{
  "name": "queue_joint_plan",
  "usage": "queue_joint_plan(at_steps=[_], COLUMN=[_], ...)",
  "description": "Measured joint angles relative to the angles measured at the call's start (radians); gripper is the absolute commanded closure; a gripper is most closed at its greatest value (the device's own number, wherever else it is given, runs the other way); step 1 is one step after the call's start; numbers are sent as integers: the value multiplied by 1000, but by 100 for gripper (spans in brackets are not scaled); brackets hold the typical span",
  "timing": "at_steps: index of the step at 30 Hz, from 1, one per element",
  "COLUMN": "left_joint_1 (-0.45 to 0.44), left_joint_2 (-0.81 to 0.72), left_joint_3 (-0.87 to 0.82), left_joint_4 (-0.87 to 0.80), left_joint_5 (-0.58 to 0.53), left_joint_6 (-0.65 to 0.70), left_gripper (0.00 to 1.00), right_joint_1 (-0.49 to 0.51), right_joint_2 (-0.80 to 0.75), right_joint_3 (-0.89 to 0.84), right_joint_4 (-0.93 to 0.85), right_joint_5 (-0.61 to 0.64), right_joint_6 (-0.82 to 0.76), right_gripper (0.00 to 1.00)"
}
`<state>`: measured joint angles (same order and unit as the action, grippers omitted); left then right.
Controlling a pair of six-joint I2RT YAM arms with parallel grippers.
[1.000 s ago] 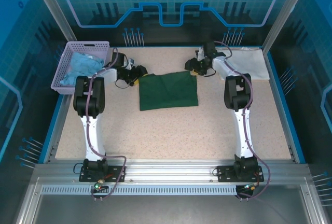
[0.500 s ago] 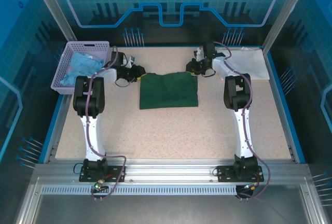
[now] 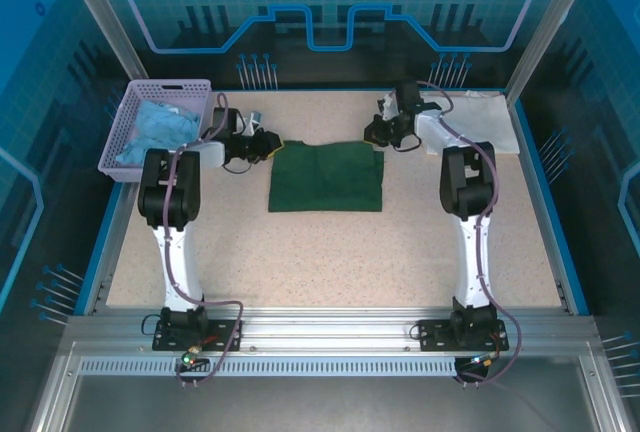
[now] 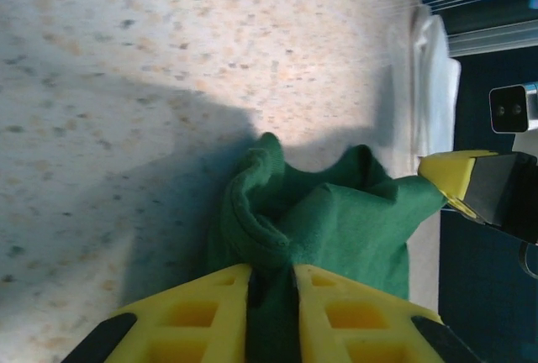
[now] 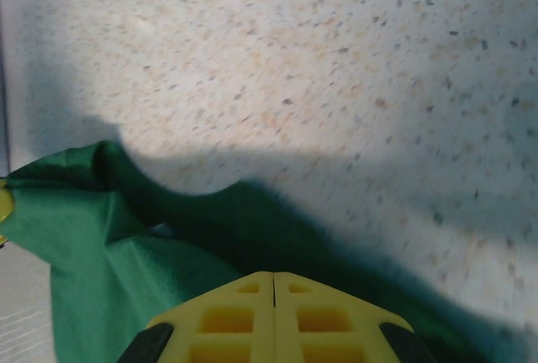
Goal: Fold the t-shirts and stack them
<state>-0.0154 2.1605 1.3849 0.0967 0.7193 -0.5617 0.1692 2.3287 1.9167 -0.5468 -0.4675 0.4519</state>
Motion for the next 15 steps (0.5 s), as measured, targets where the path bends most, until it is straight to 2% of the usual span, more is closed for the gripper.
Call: queue_joint_plan(at_steps=[8,15], left_joint_1=[-43,-73], left_joint_2=[-79,-60], left_joint_3=[-13,90], left_joint_4=[90,25], left_joint_5=[61,76], left_joint_6=[-24,-23], left_gripper=[78,77], right_joint_1=[0,-46], right_joint_2=[-288,-319], right_joint_3=[-220,-289], right_joint_4=[61,61], right_joint_5=[22,41], right_joint_6=[19,55], right_gripper=[100,100])
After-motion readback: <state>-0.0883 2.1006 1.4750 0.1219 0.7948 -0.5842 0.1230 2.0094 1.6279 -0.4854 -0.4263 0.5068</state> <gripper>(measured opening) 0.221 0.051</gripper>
